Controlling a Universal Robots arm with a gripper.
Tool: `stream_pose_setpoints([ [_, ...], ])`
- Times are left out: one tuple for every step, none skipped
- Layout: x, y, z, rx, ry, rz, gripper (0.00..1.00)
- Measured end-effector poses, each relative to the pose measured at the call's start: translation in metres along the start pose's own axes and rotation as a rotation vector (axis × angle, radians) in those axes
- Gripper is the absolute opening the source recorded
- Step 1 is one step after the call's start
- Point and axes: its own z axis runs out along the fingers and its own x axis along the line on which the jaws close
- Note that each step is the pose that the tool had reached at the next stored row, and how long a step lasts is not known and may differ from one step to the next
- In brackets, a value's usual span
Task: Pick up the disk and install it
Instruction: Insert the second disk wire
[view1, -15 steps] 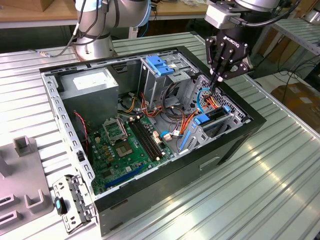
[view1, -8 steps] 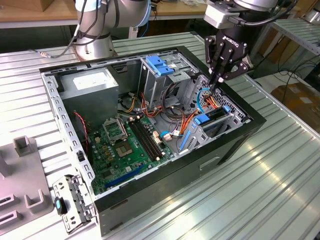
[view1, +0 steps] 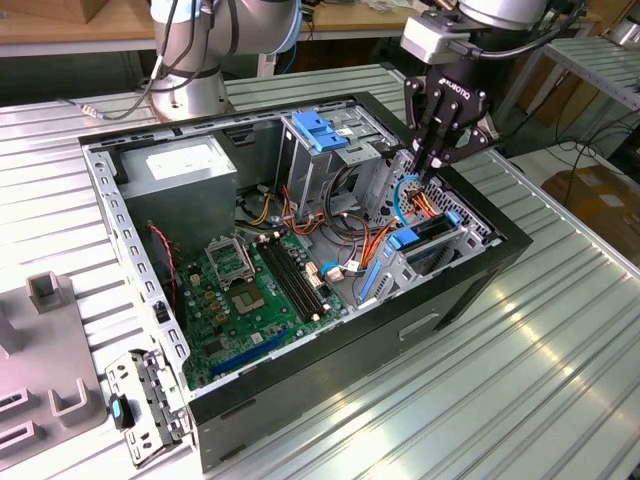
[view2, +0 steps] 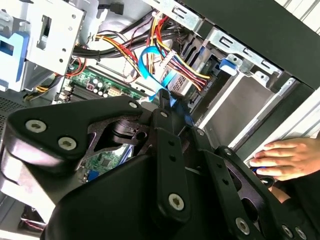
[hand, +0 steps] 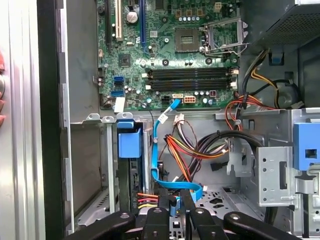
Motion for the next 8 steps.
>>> stream_pose_setpoints([
  [-0.0003, 0.0, 0.0016, 0.0001, 0.0039, 0.0, 0.24],
  [-0.0005, 0.0, 0.0027, 0.0002, 0.0082, 0.0, 0.24],
  [-0.0008, 0.0, 0.0035, 0.0004, 0.0135, 0.0, 0.24],
  [-0.0012, 0.0, 0.0045, 0.0005, 0.0205, 0.0, 0.24],
  [-0.0014, 0.0, 0.0056, 0.0006, 0.024, 0.0, 0.24],
  [-0.0015, 0.0, 0.0068, 0.0008, 0.0293, 0.0, 0.24],
  [-0.0016, 0.0, 0.0078, 0.0009, 0.0353, 0.0, 0.24],
  [-0.0017, 0.0, 0.0087, 0.001, 0.04, 0.0, 0.24],
])
